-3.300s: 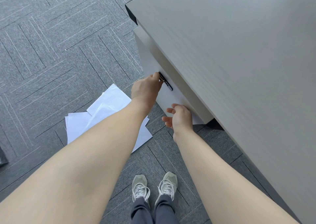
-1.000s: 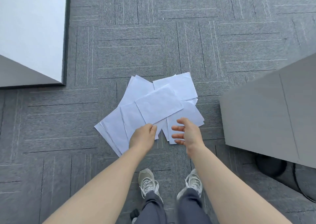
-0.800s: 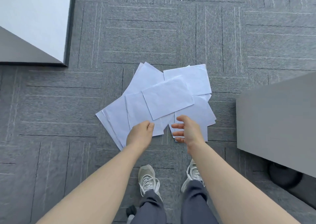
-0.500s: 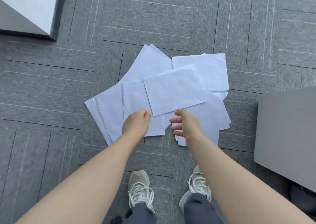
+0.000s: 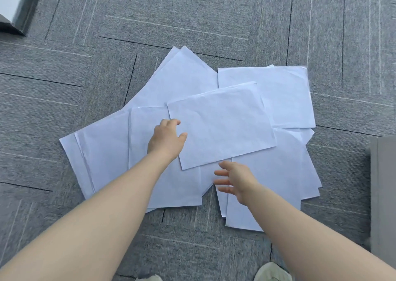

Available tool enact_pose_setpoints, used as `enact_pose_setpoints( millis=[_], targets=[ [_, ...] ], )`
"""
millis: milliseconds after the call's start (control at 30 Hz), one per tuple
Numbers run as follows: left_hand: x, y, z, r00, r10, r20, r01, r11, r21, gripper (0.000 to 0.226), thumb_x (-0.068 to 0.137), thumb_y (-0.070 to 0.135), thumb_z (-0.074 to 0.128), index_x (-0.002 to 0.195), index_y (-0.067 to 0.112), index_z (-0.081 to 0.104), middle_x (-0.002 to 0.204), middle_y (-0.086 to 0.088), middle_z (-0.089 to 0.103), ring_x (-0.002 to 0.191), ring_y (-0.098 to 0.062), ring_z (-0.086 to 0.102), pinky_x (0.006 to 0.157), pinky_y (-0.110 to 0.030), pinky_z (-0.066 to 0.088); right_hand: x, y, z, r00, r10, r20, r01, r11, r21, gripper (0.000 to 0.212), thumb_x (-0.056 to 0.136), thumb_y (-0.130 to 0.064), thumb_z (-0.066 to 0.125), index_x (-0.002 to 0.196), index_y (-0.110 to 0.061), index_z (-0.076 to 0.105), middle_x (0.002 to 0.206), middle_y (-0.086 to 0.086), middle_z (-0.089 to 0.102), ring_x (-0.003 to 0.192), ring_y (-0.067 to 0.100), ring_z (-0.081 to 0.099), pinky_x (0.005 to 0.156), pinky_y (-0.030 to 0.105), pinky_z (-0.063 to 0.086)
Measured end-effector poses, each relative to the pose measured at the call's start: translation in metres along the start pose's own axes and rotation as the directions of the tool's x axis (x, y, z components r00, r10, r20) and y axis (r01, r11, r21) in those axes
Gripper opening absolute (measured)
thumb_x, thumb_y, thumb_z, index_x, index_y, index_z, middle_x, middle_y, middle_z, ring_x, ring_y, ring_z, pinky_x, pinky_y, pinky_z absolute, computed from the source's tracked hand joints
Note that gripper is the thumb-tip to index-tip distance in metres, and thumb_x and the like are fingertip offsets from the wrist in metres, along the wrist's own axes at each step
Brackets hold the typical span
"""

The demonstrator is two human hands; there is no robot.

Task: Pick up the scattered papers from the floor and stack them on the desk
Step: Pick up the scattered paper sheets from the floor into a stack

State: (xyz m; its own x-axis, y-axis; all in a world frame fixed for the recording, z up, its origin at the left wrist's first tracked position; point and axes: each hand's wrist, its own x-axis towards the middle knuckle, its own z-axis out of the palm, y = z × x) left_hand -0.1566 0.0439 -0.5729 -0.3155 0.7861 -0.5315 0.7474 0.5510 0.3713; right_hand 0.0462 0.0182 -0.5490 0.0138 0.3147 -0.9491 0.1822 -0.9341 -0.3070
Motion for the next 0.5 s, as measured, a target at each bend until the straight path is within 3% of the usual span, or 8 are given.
enact_pose_setpoints(
  millis=[167, 300, 500],
  targets=[
    [0.052, 0.008, 0.011, 0.995, 0.071, -0.071, -0.063, 0.992, 0.107, 0.052, 0.095, 0.032, 0.052, 0.143, 0.019, 0.039, 0.148, -0.004, 0.036, 0.133, -0.027, 0.033, 0.098, -0.040, 0.038, 0.031, 0.008, 0.003, 0.999, 0.036, -0.039, -0.026, 0.970, 0.240, 0.018, 0.096, -0.017, 0.057, 0.108, -0.005, 0.061, 0.105, 0.014, 0.071, 0.081, 0.028, 0.070, 0.062, 0.035, 0.055],
    [0.081, 0.018, 0.014, 0.984, 0.150, -0.097, -0.123, 0.963, 0.241, 0.065, 0.091, 0.038, 0.056, 0.148, 0.020, 0.030, 0.155, -0.002, 0.027, 0.140, -0.027, 0.024, 0.107, -0.039, 0.028, 0.042, 0.005, 0.006, 0.999, 0.041, -0.034, -0.025, 0.929, 0.370, 0.024, 0.096, -0.025, 0.059, 0.102, -0.002, 0.061, 0.102, 0.014, 0.071, 0.083, 0.028, 0.070, 0.061, 0.036, 0.056],
    [0.103, 0.024, 0.006, 0.977, 0.157, -0.143, -0.107, 0.945, 0.309, 0.071, 0.079, 0.047, 0.067, 0.140, 0.022, 0.041, 0.137, -0.007, 0.043, 0.130, -0.028, 0.036, 0.102, -0.039, 0.031, 0.050, -0.003, 0.012, 0.996, 0.016, -0.086, 0.021, 0.909, 0.415, 0.023, 0.091, -0.030, 0.069, 0.095, -0.009, 0.061, 0.100, 0.011, 0.065, 0.082, 0.026, 0.068, 0.057, 0.034, 0.056]
  ],
)
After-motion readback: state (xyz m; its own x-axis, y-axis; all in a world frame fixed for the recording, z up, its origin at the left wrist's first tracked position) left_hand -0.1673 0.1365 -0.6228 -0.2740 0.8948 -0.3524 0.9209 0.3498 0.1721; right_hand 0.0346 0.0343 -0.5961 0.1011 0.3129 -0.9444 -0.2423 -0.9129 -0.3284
